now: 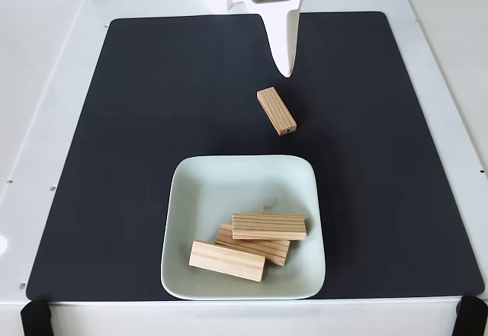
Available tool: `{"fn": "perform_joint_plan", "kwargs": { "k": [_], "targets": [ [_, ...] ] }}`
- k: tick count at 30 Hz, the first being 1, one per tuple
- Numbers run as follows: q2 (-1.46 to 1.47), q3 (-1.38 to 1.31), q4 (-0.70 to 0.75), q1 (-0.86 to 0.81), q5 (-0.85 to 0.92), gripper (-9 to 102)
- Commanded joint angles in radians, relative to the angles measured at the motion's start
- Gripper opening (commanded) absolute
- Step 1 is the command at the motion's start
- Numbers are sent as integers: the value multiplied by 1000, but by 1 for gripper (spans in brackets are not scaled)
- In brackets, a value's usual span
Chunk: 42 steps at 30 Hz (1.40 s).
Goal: Pick up the wooden block and place them on the plate.
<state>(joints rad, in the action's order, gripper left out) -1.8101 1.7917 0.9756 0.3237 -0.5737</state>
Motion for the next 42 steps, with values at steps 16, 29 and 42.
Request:
{"fn": "perform_joint_plan", "kwargs": {
  "k": [16, 29, 42],
  "targets": [
    [-21, 156, 120, -18, -479, 3],
    [14, 160, 132, -8, -523, 45],
    [245, -35, 130, 38, -690, 45]
  ]
}}
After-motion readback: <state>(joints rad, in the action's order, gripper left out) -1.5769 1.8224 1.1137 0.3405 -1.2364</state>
